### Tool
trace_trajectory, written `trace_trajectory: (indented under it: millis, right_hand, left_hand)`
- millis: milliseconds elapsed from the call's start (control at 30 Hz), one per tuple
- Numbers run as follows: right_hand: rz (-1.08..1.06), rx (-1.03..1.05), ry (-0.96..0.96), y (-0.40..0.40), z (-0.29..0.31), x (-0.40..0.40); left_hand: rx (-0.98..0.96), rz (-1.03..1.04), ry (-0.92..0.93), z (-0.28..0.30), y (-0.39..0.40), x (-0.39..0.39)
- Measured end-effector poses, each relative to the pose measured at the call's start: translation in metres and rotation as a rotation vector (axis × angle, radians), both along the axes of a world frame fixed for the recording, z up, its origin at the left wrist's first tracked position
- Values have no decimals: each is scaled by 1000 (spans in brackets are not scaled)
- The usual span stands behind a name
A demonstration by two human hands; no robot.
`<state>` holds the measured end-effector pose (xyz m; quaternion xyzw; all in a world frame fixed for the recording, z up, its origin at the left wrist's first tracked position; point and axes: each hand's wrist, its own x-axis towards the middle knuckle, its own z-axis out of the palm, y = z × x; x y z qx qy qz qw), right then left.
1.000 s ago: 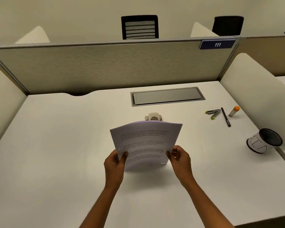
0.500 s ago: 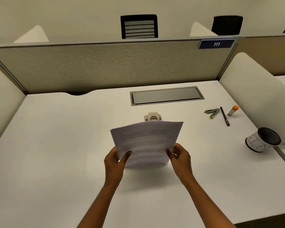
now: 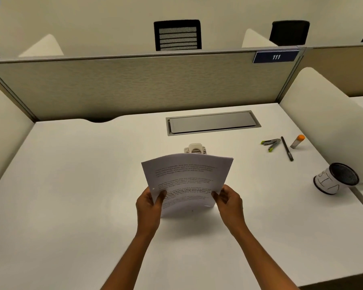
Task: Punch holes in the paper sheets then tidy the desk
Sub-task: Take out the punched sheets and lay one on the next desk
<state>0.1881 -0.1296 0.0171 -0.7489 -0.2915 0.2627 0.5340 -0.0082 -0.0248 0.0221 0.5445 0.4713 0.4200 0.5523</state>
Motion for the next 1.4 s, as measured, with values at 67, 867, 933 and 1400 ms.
trace_trajectory:
  millis: [67, 867, 933, 1400]
  right_hand:
    - [-6, 7, -6, 3, 3, 0]
    - [-48, -72, -62, 2, -13, -13]
    - [-47, -85, -73, 2, -16, -13]
    - [-35, -152, -73, 0, -27, -7]
  left_hand:
    - [31, -7, 3, 2, 2, 1]
    - [113, -99, 102, -17, 0, -10]
    - [118, -102, 107, -18, 0, -10]
    - [98, -70, 162, -26, 1, -8]
